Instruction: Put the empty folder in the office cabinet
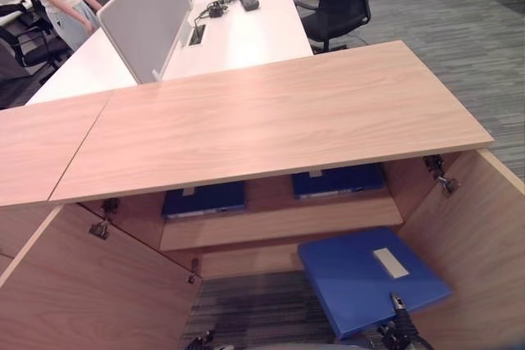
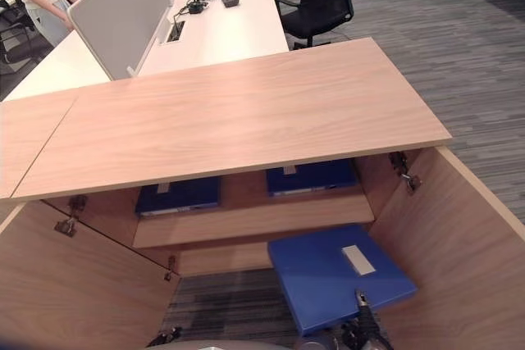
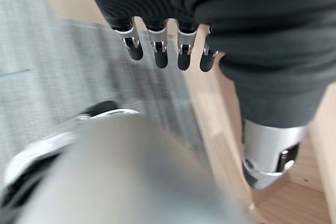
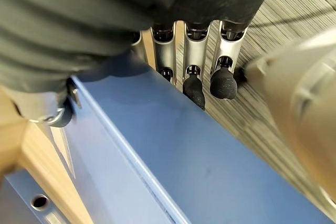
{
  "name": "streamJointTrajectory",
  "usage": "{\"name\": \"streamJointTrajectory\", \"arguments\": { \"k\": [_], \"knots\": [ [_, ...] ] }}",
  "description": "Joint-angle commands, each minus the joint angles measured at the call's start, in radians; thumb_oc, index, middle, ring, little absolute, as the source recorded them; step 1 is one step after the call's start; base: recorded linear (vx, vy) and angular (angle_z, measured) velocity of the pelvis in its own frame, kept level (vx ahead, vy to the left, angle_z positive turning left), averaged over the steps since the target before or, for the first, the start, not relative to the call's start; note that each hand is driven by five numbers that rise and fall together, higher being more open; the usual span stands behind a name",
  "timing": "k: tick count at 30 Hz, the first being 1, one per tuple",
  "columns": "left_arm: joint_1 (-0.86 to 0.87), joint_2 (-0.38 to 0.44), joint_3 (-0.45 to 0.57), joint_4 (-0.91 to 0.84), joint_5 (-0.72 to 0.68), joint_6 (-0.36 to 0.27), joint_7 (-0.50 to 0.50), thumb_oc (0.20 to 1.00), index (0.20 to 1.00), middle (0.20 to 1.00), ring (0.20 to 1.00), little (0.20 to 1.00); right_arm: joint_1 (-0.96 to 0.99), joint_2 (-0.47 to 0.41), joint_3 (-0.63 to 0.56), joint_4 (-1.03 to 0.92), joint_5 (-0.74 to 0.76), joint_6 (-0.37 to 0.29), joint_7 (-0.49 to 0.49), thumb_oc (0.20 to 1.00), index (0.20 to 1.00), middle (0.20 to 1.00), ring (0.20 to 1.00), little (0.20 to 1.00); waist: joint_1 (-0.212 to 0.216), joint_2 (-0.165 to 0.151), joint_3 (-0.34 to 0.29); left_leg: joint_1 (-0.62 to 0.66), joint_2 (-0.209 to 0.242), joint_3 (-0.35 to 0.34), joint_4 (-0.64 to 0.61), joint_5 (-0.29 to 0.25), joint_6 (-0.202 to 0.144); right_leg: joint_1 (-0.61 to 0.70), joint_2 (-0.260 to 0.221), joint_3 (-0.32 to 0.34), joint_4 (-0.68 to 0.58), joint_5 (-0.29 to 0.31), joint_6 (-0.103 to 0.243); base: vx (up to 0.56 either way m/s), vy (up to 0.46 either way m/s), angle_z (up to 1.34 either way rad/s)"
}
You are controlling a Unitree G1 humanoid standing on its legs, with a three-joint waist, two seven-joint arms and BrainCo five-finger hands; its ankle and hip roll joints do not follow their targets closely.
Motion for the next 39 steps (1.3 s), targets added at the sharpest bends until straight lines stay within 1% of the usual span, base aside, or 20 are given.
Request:
{"name": "streamJointTrajectory", "arguments": {
  "k": [1,4,5,6,8,9,10,11,12,13,14,15,16,19,25,28,29,30,32,39],
  "knots": [
    [-0.018,0.071,0.008,0.008,0.024,-0.022,-0.008,1.0,1.0,1.0,1.0,1.0,-0.027,0.018,0.006,-0.016,0.012,-0.048,0.035,0.2,0.2,0.2,0.2,0.2,0.001,-0.033,0.051,-0.044,-0.003,-0.029,0.109,-0.003,-0.079,0.064,-0.045,-0.003,0.032,-0.12,0.076,0.04,-0.175,-0.07],
    [-0.021,0.089,0.021,0.027,0.016,-0.019,-0.024,1.0,1.0,1.0,1.0,1.0,-0.025,-0.002,0.006,-0.021,0.012,-0.045,0.04,0.2,0.2,0.2,0.2,0.2,0.001,-0.027,0.079,-0.125,0.018,-0.064,0.294,0.101,-0.103,0.108,-0.027,-0.006,0.026,-0.163,0.037,0.04,-0.156,-0.09],
    [-0.029,0.098,0.027,0.031,0.009,-0.018,-0.026,1.0,1.0,1.0,1.0,1.0,-0.016,-0.009,0.002,-0.036,0.018,-0.045,0.039,0.2,0.2,0.2,0.2,0.2,0.002,-0.032,0.101,-0.178,0.02,-0.085,0.386,0.169,-0.117,0.128,-0.029,-0.009,0.024,-0.17,0.025,0.04,-0.176,-0.02],
    [-0.035,0.104,0.038,0.042,0.005,-0.015,-0.028,1.0,1.0,1.0,1.0,1.0,-0.022,-0.021,0.001,-0.045,0.016,-0.04,0.04,0.2,0.2,0.2,0.2,0.2,0.004,-0.053,0.126,-0.254,0.011,-0.091,0.493,0.209,-0.127,0.148,-0.044,-0.004,0.02,-0.18,0.015,0.02,-0.15,0.04],
    [-0.036,0.107,0.043,0.054,0.007,-0.018,-0.028,1.0,1.0,1.0,1.0,1.0,-0.03,-0.027,0.004,-0.039,0.013,-0.037,0.04,0.2,0.2,0.2,0.2,0.2,0.007,-0.051,0.132,-0.284,0.043,-0.073,0.474,0.218,-0.126,0.163,-0.042,-0.002,0.014,-0.193,0.02,0.07,-0.032,-0.09],
    [-0.038,0.107,0.045,0.058,0.01,-0.02,-0.031,1.0,1.0,1.0,1.0,1.0,-0.031,-0.029,0.002,-0.038,0.012,-0.036,0.04,0.2,0.2,0.2,0.2,0.2,0.008,-0.047,0.131,-0.29,0.059,-0.062,0.436,0.215,-0.124,0.168,-0.041,-0.001,0.012,-0.196,0.025,0.07,0.028,-0.42],
    [-0.038,0.106,0.044,0.059,0.01,-0.02,-0.031,1.0,1.0,1.0,1.0,1.0,-0.031,-0.029,0.002,-0.038,0.012,-0.036,0.04,0.2,0.2,0.2,0.2,0.2,0.01,-0.047,0.132,-0.287,0.059,-0.059,0.434,0.215,-0.124,0.168,-0.041,0.001,0.013,-0.196,0.025,0.17,0.074,-0.7],
    [-0.037,0.104,0.043,0.071,0.025,-0.018,-0.038,1.0,1.0,1.0,1.0,1.0,-0.028,-0.03,0.0,-0.043,0.005,-0.035,0.039,0.2,0.2,0.2,0.2,0.2,0.016,-0.036,0.12,-0.285,0.074,-0.043,0.308,0.181,-0.109,0.176,-0.032,0.002,0.008,-0.204,0.036,0.19,0.106,-0.61],
    [-0.034,0.102,0.04,0.077,0.03,-0.019,-0.039,1.0,1.0,1.0,1.0,1.0,-0.028,-0.032,0.001,-0.044,0.0,-0.036,0.039,0.2,0.2,0.2,0.2,0.2,0.025,-0.027,0.116,-0.276,0.065,-0.051,0.219,0.166,-0.102,0.175,-0.028,0.011,0.008,-0.207,0.045,0.2,0.106,-0.31],
    [-0.033,0.101,0.039,0.078,0.03,-0.019,-0.039,1.0,1.0,1.0,1.0,1.0,-0.027,-0.033,0.001,-0.044,0.0,-0.036,0.039,0.2,0.2,0.2,0.2,0.2,0.027,-0.029,0.116,-0.268,0.063,-0.047,0.21,0.168,-0.102,0.177,-0.03,0.013,0.008,-0.209,0.046,0.16,0.085,-0.04],
    [-0.028,0.104,0.037,0.086,0.03,-0.02,-0.032,1.0,1.0,1.0,1.0,1.0,-0.026,-0.038,0.009,-0.046,-0.011,-0.038,0.04,0.2,0.2,0.2,0.2,0.2,0.046,-0.025,0.114,-0.267,0.029,-0.089,0.133,0.151,-0.096,0.184,-0.026,0.024,0.008,-0.215,0.052,0.16,0.045,-0.19],
    [-0.027,0.101,0.032,0.092,0.032,-0.022,-0.036,1.0,1.0,1.0,1.0,1.0,-0.028,-0.037,0.015,-0.044,-0.019,-0.036,0.039,0.2,0.2,0.2,0.2,0.2,0.051,-0.02,0.107,-0.243,0.008,-0.125,0.064,0.13,-0.091,0.183,-0.02,0.038,0.009,-0.215,0.054,0.18,0.048,-0.3],
    [-0.027,0.105,0.032,0.104,0.039,-0.026,-0.038,1.0,1.0,1.0,1.0,1.0,-0.03,-0.036,0.021,-0.045,-0.024,-0.04,0.045,0.2,0.2,0.2,0.2,0.2,0.048,-0.013,0.1,-0.211,0.003,-0.148,0.019,0.114,-0.088,0.182,-0.01,0.042,0.009,-0.22,0.056,0.13,0.031,-0.39],
    [-0.02,0.114,0.035,0.117,0.059,-0.028,-0.046,1.0,1.0,1.0,1.0,1.0,-0.028,-0.028,0.021,-0.045,-0.045,-0.038,0.051,0.2,0.2,0.2,0.2,0.2,0.04,-0.005,0.081,-0.173,-0.007,-0.149,-0.011,0.102,-0.082,0.182,-0.003,0.048,0.011,-0.211,0.062,0.09,0.048,-0.34],
    [-0.007,0.166,0.075,0.106,0.06,-0.035,-0.051,1.0,1.0,1.0,1.0,1.0,-0.026,0.003,0.062,-0.145,-0.058,-0.03,0.071,0.2,0.2,0.2,0.2,0.2,0.046,-0.019,0.049,-0.111,-0.028,-0.112,-0.078,0.094,-0.055,0.164,-0.025,0.081,0.017,-0.18,0.08,0.05,0.081,-0.01],
    [0.006,0.159,0.079,0.098,0.073,-0.037,-0.037,1.0,1.0,1.0,1.0,1.0,-0.016,0.022,0.097,-0.226,-0.057,-0.034,0.079,0.2,0.2,0.2,0.2,0.2,0.053,-0.032,0.038,-0.092,-0.034,-0.1,-0.091,0.077,-0.046,0.169,-0.034,0.089,0.016,-0.182,0.089,0.05,0.045,0.01],
    [-0.055,0.132,0.045,0.015,0.052,-0.018,-0.019,1.0,1.0,1.0,1.0,1.0,-0.009,0.043,0.133,-0.296,-0.057,-0.035,0.078,0.2,0.2,0.2,0.2,0.2,0.046,-0.039,0.034,-0.09,-0.037,-0.095,-0.094,0.075,-0.044,0.167,-0.037,0.09,0.017,-0.179,0.093,0.08,0.021,0.07],
    [-0.078,0.133,0.051,0.008,0.039,-0.014,-0.012,1.0,1.0,1.0,1.0,1.0,-0.015,0.044,0.144,-0.312,-0.035,-0.027,0.081,0.2,0.2,0.2,0.2,0.2,0.043,-0.044,0.031,-0.082,-0.04,-0.09,-0.095,0.069,-0.04,0.169,-0.039,0.094,0.017,-0.18,0.095,0.08,0.033,0.12],
    [-0.078,0.126,0.074,0.045,0.044,-0.014,0.015,1.0,1.0,1.0,1.0,1.0,-0.03,0.049,0.152,-0.316,-0.034,-0.027,0.084,0.2,0.2,0.2,0.2,0.2,0.039,-0.05,0.02,-0.07,-0.042,-0.078,-0.098,0.06,-0.035,0.172,-0.045,0.102,0.018,-0.179,0.098,0.09,0.041,-0.01],
    [-0.076,0.08,0.055,0.075,0.068,0.002,0.037,1.0,1.0,1.0,1.0,1.0,-0.046,0.067,0.196,-0.479,0.004,-0.053,0.084,0.2,0.2,0.2,0.2,0.2,0.037,-0.066,0.007,-0.048,-0.05,-0.058,-0.101,0.042,-0.022,0.178,-0.059,0.112,0.026,-0.177,0.107,0.05,0.036,-0.09]
  ]
}}
